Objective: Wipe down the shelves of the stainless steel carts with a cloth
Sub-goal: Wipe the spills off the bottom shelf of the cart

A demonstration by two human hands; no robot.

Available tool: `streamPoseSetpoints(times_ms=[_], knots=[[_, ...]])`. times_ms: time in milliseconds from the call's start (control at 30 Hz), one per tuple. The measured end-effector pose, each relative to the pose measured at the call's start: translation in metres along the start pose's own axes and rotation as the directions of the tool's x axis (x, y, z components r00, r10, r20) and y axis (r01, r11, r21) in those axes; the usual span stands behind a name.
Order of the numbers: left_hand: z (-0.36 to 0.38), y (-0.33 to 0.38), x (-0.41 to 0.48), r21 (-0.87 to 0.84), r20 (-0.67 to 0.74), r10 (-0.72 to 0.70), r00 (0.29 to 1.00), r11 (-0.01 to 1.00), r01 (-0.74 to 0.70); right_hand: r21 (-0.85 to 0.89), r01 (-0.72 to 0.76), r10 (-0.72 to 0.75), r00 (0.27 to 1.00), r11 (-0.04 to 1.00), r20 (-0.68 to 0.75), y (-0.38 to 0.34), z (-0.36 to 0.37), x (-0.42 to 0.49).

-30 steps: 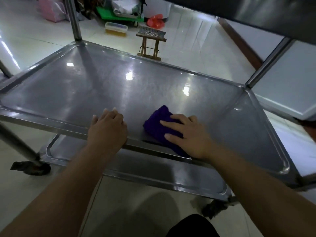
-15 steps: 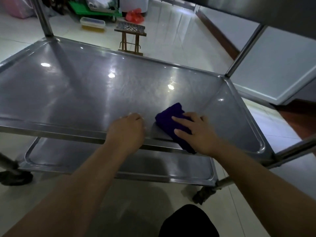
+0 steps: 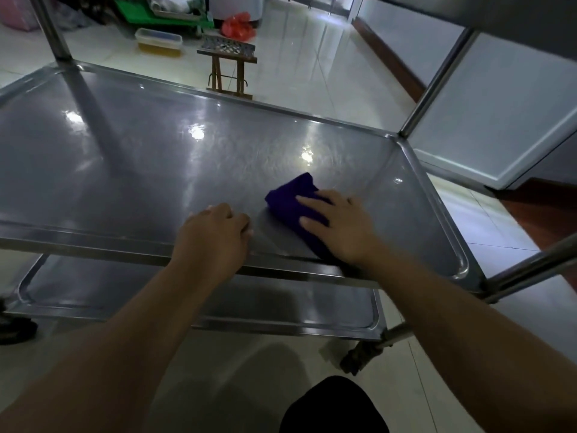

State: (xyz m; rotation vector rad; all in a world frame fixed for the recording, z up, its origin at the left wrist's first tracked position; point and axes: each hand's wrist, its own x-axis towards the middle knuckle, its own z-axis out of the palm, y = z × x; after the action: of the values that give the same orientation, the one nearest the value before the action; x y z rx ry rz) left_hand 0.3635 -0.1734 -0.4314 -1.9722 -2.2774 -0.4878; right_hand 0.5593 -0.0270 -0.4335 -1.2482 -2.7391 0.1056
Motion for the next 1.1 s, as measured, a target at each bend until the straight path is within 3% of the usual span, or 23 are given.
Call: streamPoseSetpoints(times_ms=[33, 100, 167, 200, 267, 367, 433, 467, 533, 600, 633, 667, 733, 800, 867, 933, 1033, 1100], knots=[[0.0, 0.0, 0.0, 0.011, -0.005, -0.001, 1.0, 1.0, 0.001, -0.004, -0.028, 0.028, 1.0, 1.0, -0.014, 0.019, -0.004, -0.001], [0.0, 0.003, 0.001, 0.033, -0.007, -0.022, 1.0, 0.999, 0.023, -0.043, -0.3, 0.3, 0.954, 0.953, -0.001, 0.06, -0.012, 0.002], [0.001, 0.006, 0.004, 0.055, 0.008, -0.041, 0.999, 0.998, 0.041, -0.052, -0.575, 0.577, 0.817, 0.817, 0.027, 0.08, -0.02, 0.006], [0.002, 0.009, 0.006, 0.076, 0.028, -0.046, 0.999, 0.996, 0.044, -0.068, -0.627, 0.63, 0.777, 0.776, 0.026, 0.077, -0.02, 0.007], [0.002, 0.01, 0.007, 0.107, 0.056, -0.078, 0.995, 0.992, 0.072, -0.102, -0.559, 0.565, 0.824, 0.823, 0.047, 0.049, -0.018, 0.007], [0.001, 0.018, 0.008, 0.145, 0.057, -0.119, 0.991, 0.983, 0.11, -0.046, -0.221, 0.222, 0.974, 0.974, 0.031, 0.022, -0.015, -0.025], [0.001, 0.02, 0.012, 0.182, 0.108, -0.132, 0.985, 0.977, 0.111, 0.017, -0.021, 0.02, 0.999, 1.0, 0.045, 0.036, -0.019, -0.054], [0.001, 0.019, 0.014, 0.196, 0.148, -0.131, 0.98, 0.975, 0.101, 0.06, -0.018, 0.014, 0.998, 0.998, 0.065, 0.051, -0.024, -0.063], [0.003, 0.018, 0.017, 0.203, 0.177, -0.127, 0.976, 0.975, 0.09, 0.061, -0.209, 0.204, 0.976, 0.976, 0.081, 0.085, -0.031, -0.071], [0.004, 0.025, 0.019, 0.149, 0.112, -0.12, 0.986, 0.983, 0.103, -0.04, -0.48, 0.482, 0.875, 0.876, 0.046, 0.101, -0.032, -0.072], [0.006, 0.031, 0.02, 0.09, 0.071, -0.117, 0.991, 0.99, 0.111, -0.084, -0.548, 0.551, 0.834, 0.833, 0.023, 0.098, -0.03, -0.07], [0.007, 0.039, 0.021, 0.029, 0.051, -0.099, 0.994, 0.995, 0.097, -0.116, -0.564, 0.568, 0.823, 0.818, 0.008, 0.088, -0.028, -0.069], [0.011, 0.056, 0.026, -0.049, 0.067, -0.023, 0.997, 0.998, 0.026, -0.11, -0.498, 0.5, 0.866, 0.86, -0.02, 0.062, -0.023, -0.071], [0.016, 0.07, 0.031, -0.104, 0.097, 0.041, 0.994, 0.994, -0.031, -0.088, -0.303, 0.298, 0.952, 0.949, -0.064, 0.044, -0.02, -0.086], [0.02, 0.078, 0.036, -0.095, 0.124, 0.082, 0.989, 0.993, -0.071, -0.081, -0.154, 0.15, 0.987, 0.985, -0.051, 0.046, -0.023, -0.105], [0.021, 0.082, 0.041, -0.052, 0.161, 0.084, 0.983, 0.996, -0.076, -0.048, -0.243, 0.243, 0.97, 0.969, -0.005, 0.071, -0.032, -0.114], [0.018, 0.086, 0.049, -0.035, 0.204, 0.057, 0.977, 0.998, -0.051, -0.151, -0.556, 0.564, 0.826, 0.818, 0.013, 0.107, -0.041, -0.114], [0.018, 0.09, 0.051, -0.018, 0.202, 0.056, 0.978, 0.998, -0.054, -0.233, -0.58, 0.592, 0.806, 0.78, -0.024, 0.109, -0.035, -0.11]])
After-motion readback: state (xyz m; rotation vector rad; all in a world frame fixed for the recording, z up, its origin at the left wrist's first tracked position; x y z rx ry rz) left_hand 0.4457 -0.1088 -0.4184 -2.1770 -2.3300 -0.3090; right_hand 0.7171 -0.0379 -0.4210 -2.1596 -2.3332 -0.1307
